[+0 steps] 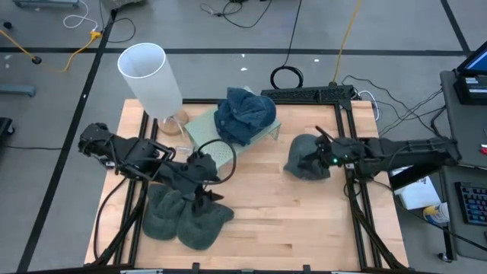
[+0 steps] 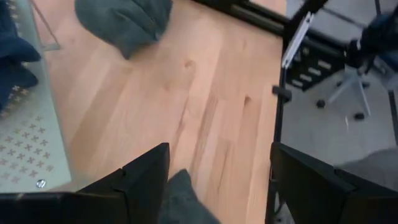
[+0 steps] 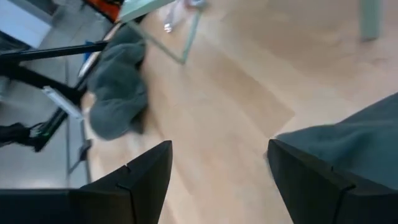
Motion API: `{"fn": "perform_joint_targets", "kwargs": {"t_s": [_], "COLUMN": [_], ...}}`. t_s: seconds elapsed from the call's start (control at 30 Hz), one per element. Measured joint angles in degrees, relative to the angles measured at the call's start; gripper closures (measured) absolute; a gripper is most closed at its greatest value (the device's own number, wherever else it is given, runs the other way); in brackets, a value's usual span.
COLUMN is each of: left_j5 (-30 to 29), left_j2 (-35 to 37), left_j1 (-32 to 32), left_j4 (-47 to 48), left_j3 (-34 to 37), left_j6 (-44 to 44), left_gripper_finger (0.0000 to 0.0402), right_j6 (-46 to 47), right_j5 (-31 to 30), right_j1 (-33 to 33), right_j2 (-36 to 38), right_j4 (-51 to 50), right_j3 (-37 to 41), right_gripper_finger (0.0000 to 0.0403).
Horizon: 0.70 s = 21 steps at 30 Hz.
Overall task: Pick & Place hat
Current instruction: Put the top green cap on the shelf
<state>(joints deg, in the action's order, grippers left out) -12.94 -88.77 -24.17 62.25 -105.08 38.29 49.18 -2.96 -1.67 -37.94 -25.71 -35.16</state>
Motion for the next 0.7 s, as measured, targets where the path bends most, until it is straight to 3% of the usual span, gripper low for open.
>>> {"fn": "perform_joint_targets", "kwargs": {"t_s": [0.4,0.7], "left_j5": [3.5,3.9], "left_j2": [2.2,4.1], "left_j1": [-0.1,-0.2], "left_j4": [5.6,5.5], "left_j3": [0.0,0.0], "left_j6": [-2.1,-2.2], "left_gripper_finger": [0.0143,0.0132], "right_j6": [-19.4,-40.0], "right_j5": [9.7,22.7], "right_j1": [23.9,41.2], "right_j2": [-10.1,-22.5], "right_j4": [-6.3,-13.0], "right_j3": [-6.7,-17.1], "right_gripper_finger": [0.0147,0.0147]}}
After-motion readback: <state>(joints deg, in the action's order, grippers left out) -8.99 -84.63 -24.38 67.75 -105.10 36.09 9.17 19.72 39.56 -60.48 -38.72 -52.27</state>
